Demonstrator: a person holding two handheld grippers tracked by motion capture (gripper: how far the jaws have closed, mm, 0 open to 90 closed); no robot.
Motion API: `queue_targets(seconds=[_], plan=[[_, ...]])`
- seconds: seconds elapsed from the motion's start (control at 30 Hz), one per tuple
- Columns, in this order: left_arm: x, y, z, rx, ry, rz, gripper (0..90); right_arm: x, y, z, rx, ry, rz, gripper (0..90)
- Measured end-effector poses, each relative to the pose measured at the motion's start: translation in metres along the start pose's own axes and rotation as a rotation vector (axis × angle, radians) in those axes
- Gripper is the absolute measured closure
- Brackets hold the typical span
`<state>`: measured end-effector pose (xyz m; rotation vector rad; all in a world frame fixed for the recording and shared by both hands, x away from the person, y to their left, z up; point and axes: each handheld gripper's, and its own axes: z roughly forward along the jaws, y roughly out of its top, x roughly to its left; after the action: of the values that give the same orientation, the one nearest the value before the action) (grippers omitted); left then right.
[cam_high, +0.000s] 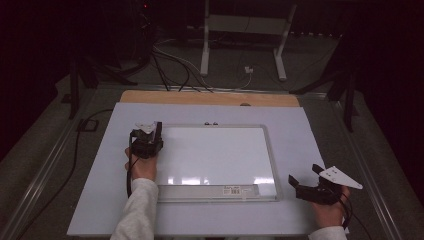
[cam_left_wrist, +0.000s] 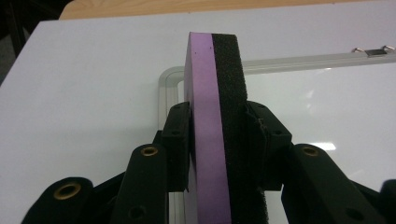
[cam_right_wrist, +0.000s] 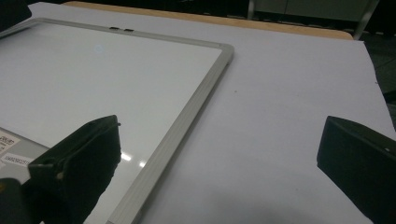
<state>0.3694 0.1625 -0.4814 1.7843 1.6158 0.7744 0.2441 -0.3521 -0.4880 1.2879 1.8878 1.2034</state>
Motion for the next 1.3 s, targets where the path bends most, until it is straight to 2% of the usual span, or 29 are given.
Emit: queue_targets(seconds=[0.2,0.4,0.67,0.87,0.97,1.03,1.1,1.13,1.2,1.23,1.3], plan=[[0.002,-0.002,0.005,0.034,-0.011,0.016,64.7,0.000,0.001,0.001,-0.002,0.001,-0.002,0.0],[0.006,-0.003,0.008,0.036,-0.039,0.003,64.6,0.001,0.001,0.001,0.001,0.003,-0.004,0.0],[0.010,-0.002,0.011,0.032,-0.048,-0.050,64.5,0.001,0.001,0.001,-0.001,0.004,-0.006,0.0],[0.016,-0.001,0.015,0.021,-0.082,-0.098,63.7,0.001,0.001,0.001,0.000,0.004,-0.006,0.0],[0.014,0.000,0.016,0.025,-0.076,-0.098,63.5,0.002,0.001,0.002,0.001,0.005,-0.009,0.0],[0.014,0.001,0.017,0.025,-0.089,-0.124,63.2,0.002,0.001,0.002,0.002,0.006,-0.008,0.1],[0.015,0.001,0.017,0.026,-0.095,-0.117,62.1,0.003,0.001,0.003,0.003,0.005,-0.008,0.0],[0.014,0.001,0.018,0.027,-0.089,-0.109,58.3,0.003,0.001,0.003,0.004,0.005,-0.009,0.0],[0.012,0.000,0.018,0.029,-0.067,-0.077,40.6,0.002,0.001,0.002,0.002,0.005,-0.009,0.0],[0.012,-0.001,0.017,0.023,-0.058,-0.057,35.3,0.002,0.001,0.002,0.001,0.004,-0.009,0.0],[0.013,0.000,0.013,0.001,-0.078,-0.038,27.5,0.001,0.001,0.002,0.001,0.003,-0.007,0.0]])
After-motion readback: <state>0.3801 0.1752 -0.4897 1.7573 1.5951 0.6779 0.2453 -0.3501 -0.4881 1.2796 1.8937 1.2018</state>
